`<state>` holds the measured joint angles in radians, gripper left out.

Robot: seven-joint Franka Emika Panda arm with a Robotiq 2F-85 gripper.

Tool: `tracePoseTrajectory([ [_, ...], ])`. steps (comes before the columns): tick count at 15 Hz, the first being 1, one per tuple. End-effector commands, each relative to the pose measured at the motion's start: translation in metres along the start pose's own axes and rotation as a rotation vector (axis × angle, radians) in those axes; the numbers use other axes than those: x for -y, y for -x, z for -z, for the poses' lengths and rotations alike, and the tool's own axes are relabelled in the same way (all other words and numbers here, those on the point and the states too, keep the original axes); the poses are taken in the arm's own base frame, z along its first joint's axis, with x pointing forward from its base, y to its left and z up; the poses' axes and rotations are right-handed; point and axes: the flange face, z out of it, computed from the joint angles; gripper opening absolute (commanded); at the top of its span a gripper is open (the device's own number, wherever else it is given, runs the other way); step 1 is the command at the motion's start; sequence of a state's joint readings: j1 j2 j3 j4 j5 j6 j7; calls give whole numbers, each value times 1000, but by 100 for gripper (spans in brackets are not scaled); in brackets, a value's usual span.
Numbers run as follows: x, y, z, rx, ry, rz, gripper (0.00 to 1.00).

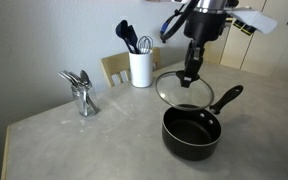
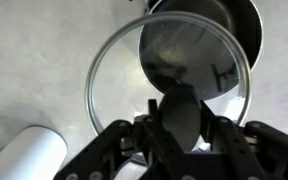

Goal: Place the glass lid on top of the black pot

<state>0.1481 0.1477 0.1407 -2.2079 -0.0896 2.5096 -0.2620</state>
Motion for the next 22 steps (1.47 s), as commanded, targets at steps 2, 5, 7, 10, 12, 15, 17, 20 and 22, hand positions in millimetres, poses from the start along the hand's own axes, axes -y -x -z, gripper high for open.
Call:
tracePoseTrajectory([
  [2, 3, -6, 5, -11, 2, 1, 40],
  [5, 3, -6, 4, -4, -13, -1, 15],
  [7, 8, -1, -1, 22, -45, -16, 15],
  [10, 15, 5, -10, 73, -94, -36, 15],
  [12, 18, 8, -16, 90, -123, -36, 15],
  [15, 19, 11, -25, 104, -146, -37, 15],
  [17, 19, 14, -33, 106, -157, -38, 15],
  [20, 21, 18, -43, 122, -178, -43, 15],
  [22, 25, 20, -49, 128, -186, -39, 15],
])
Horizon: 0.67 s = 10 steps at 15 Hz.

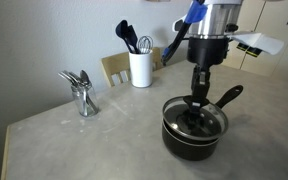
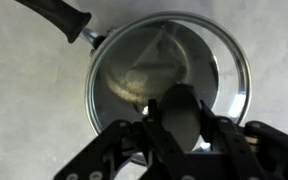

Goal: Place the glass lid on top of the black pot

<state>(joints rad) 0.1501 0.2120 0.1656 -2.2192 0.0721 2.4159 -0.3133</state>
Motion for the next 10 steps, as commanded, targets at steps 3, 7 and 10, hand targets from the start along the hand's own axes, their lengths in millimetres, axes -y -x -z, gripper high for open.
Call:
tracePoseTrajectory([
  [3, 2, 5, -12, 10, -29, 19, 15],
  [7, 1, 6, -12, -4, -10, 33, 15],
  [10, 3, 6, -11, -49, 18, 55, 15],
])
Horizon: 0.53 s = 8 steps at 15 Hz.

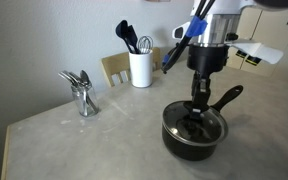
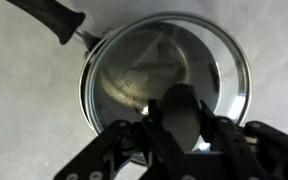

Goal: Place the glass lid on top of the black pot

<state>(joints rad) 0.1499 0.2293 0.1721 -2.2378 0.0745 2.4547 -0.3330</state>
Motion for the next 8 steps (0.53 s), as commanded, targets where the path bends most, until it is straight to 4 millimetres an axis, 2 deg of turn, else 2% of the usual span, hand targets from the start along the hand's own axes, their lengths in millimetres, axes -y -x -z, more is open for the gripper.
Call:
tracePoseTrajectory([
  [1, 1, 4, 0, -57, 28, 44, 15],
  [8, 1, 12, -13, -46, 72, 87, 15],
])
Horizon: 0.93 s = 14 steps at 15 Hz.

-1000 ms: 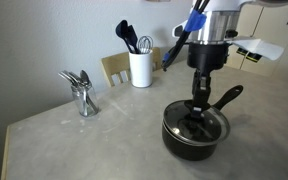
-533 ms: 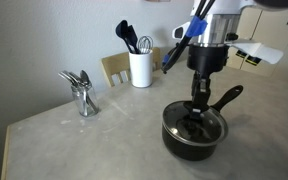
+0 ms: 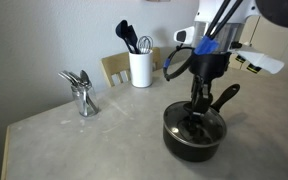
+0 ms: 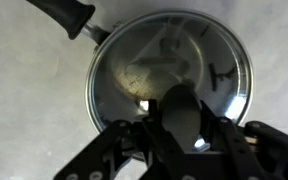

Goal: Place the glass lid on top of the black pot

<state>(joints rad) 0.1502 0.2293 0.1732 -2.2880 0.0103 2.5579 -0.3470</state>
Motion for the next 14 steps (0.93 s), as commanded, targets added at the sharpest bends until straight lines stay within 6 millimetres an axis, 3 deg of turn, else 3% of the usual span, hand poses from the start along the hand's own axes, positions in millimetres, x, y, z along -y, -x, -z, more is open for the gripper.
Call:
tracePoseTrajectory([
  [1, 0, 6, -2, -12, 21, 24, 15],
  [11, 1, 11, -13, -18, 17, 30, 15],
  [12, 2, 11, -12, -17, 16, 29, 53],
  [13, 2, 12, -10, -15, 19, 27, 66],
  [14, 3, 12, -7, -14, 20, 27, 72],
])
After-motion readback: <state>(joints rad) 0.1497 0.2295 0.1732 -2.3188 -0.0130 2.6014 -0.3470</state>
